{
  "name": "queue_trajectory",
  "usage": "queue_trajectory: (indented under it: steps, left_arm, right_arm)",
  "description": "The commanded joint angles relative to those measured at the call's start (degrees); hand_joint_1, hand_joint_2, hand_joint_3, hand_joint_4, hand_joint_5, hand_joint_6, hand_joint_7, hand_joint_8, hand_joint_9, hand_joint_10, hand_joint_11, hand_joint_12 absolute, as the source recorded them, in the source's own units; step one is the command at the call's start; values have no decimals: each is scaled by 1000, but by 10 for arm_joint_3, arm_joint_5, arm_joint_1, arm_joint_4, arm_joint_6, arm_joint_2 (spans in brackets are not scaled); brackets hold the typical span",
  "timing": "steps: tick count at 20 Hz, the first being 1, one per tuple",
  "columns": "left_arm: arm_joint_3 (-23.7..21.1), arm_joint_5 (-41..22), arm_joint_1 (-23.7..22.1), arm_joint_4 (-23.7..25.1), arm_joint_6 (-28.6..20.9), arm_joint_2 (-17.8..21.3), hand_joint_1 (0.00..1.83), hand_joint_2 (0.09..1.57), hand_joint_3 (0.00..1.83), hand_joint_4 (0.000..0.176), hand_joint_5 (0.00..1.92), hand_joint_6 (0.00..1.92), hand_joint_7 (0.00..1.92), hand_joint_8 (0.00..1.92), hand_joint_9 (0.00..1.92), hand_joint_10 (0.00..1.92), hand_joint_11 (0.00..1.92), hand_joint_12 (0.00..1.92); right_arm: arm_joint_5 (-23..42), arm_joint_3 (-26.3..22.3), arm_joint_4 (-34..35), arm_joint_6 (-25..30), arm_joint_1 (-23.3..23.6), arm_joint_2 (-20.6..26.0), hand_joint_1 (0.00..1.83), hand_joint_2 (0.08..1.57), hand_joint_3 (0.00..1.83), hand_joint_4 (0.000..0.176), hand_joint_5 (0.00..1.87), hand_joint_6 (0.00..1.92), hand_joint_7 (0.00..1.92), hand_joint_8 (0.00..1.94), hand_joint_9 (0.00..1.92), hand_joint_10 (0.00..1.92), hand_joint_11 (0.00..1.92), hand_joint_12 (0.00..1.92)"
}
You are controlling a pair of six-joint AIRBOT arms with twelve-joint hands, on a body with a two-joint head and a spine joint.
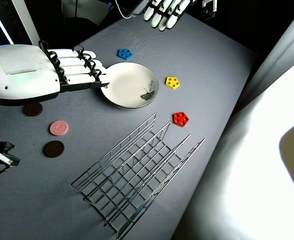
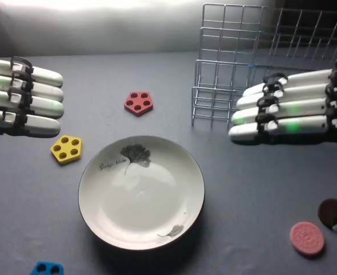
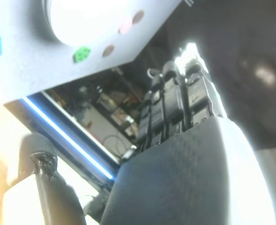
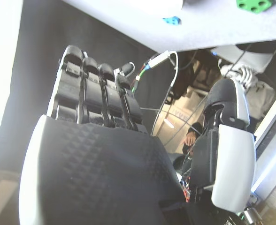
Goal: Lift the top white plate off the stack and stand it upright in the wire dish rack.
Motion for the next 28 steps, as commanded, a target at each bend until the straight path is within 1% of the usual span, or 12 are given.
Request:
queue_trajectory:
  steps: [1,3,4,8,9,13,14,17,22,23,25,28]
  left_arm:
    - [-3,-42,-10,-54,0,4,294,881,14,0,0,0,0,0,0,0,6,11]
    - [-3,-40,-10,-61,-2,4,255,894,14,0,0,0,0,0,0,0,0,0]
    - [-3,-39,-10,-64,-3,5,284,889,8,0,0,0,0,0,0,0,13,5]
    - [-3,-33,-10,-75,-6,7,269,896,7,0,0,0,0,0,0,0,0,0]
    - [-3,-30,-10,-78,-7,8,272,895,6,0,0,0,0,0,0,0,0,0]
    - [-3,-24,-10,-78,-11,14,274,902,6,0,0,0,0,0,0,0,0,0]
    - [-3,-21,-10,-78,-13,15,267,904,6,0,0,0,0,0,0,0,0,0]
    - [-3,-15,-8,-75,-18,22,284,904,5,0,0,0,0,0,0,0,6,2]
    - [-2,-30,-5,-50,-18,23,300,897,0,0,0,0,0,0,0,0,20,8]
    - [-3,-23,0,-32,-16,23,293,899,0,0,0,0,0,0,0,0,24,10]
    - [-5,-25,2,-16,-24,23,293,905,3,0,0,0,0,0,0,0,19,7]
    - [-4,-25,3,-31,-32,23,296,899,0,0,0,0,0,0,0,0,26,10]
  right_arm:
    - [39,4,40,6,10,4,501,969,16,0,0,0,0,0,0,0,0,11]
    - [53,7,35,6,10,3,488,961,6,0,0,0,0,0,0,0,25,11]
    - [54,9,28,6,12,1,474,965,6,0,0,0,0,0,0,0,4,1]
    - [56,23,20,6,23,-3,524,962,2,0,0,0,0,0,0,0,0,0]
    - [67,27,20,6,23,-3,484,968,4,0,0,0,0,0,0,0,1,0]
    - [113,32,17,6,27,-3,521,967,1,0,0,0,0,0,0,0,13,6]
    - [115,33,17,6,29,-4,469,976,4,0,0,0,0,0,0,0,29,12]
    - [153,42,8,32,29,-4,472,985,5,0,0,0,0,0,0,0,19,7]
    - [142,49,3,34,26,-9,523,986,2,0,0,0,0,0,0,0,24,9]
    - [138,50,3,34,24,-9,492,983,1,0,0,0,0,0,1,0,42,16]
    - [123,52,3,34,22,-9,549,964,0,0,0,0,0,0,6,2,63,25]
    - [117,53,3,34,15,-12,505,972,0,0,0,0,0,0,22,6,61,22]
